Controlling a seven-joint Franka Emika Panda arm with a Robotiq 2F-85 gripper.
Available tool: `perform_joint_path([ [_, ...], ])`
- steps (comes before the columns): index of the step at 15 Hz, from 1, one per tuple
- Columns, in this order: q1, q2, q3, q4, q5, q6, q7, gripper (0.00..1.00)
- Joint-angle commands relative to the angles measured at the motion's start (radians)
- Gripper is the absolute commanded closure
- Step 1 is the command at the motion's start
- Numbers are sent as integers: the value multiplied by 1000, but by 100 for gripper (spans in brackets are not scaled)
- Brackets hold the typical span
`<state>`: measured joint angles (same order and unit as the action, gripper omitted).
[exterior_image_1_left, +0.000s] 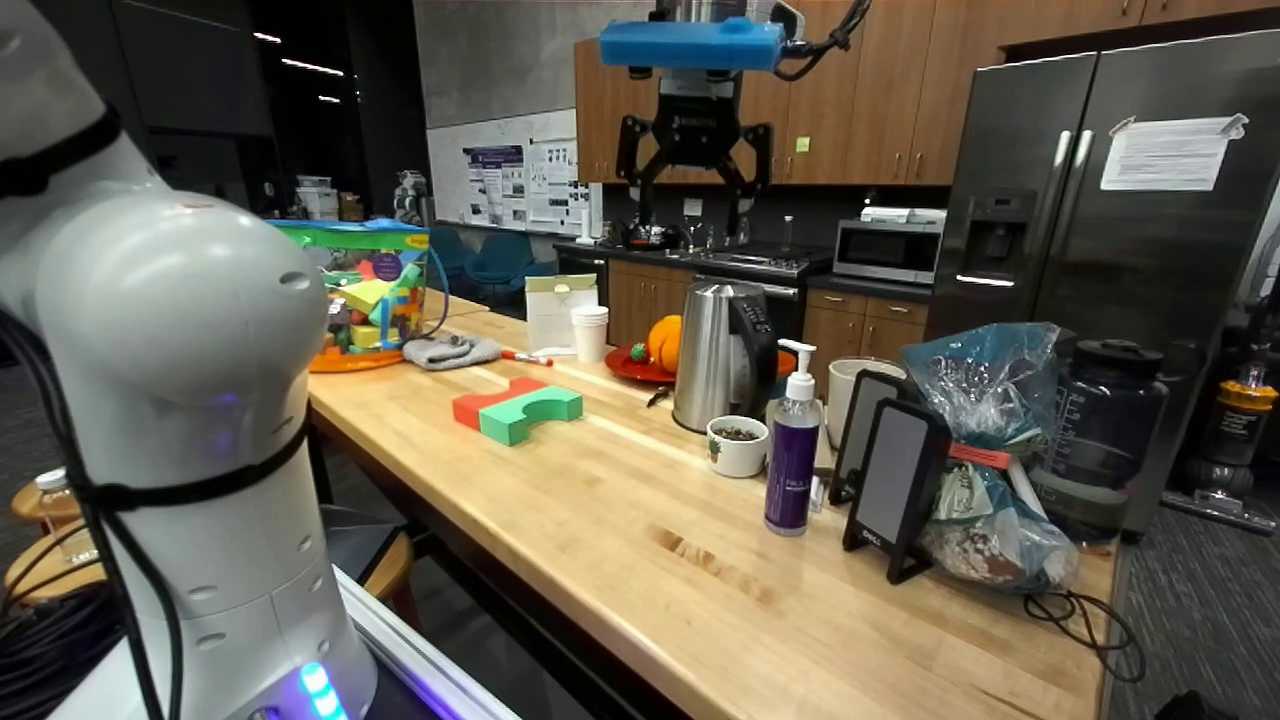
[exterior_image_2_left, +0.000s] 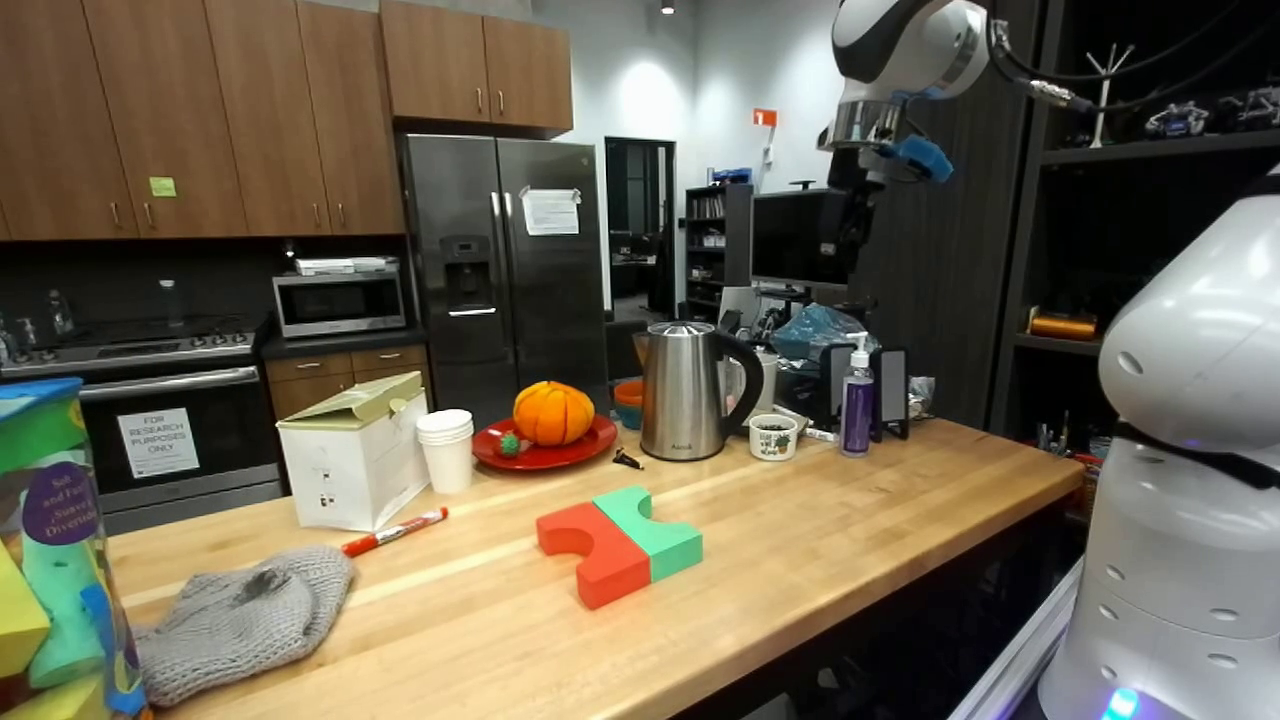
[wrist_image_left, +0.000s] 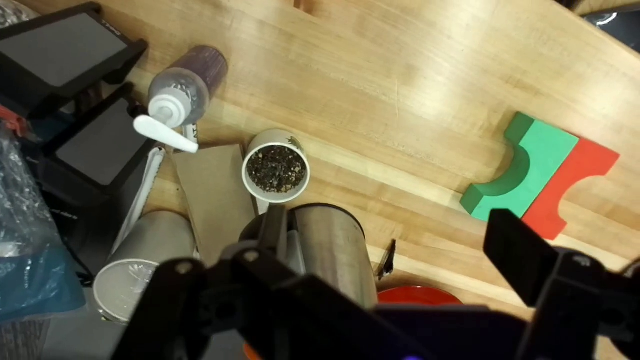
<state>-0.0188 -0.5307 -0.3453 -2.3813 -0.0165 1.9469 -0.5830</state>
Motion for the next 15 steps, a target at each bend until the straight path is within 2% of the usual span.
perform_joint_path([
  [1,5,62,-14,-20,46,48,-104,0],
  [4,15,123,-25,-50,144,79,-187,0],
  [8,0,200,0,-86,256,95,-243,0],
  [15,2,252,93,-159,328,192,-214,0],
])
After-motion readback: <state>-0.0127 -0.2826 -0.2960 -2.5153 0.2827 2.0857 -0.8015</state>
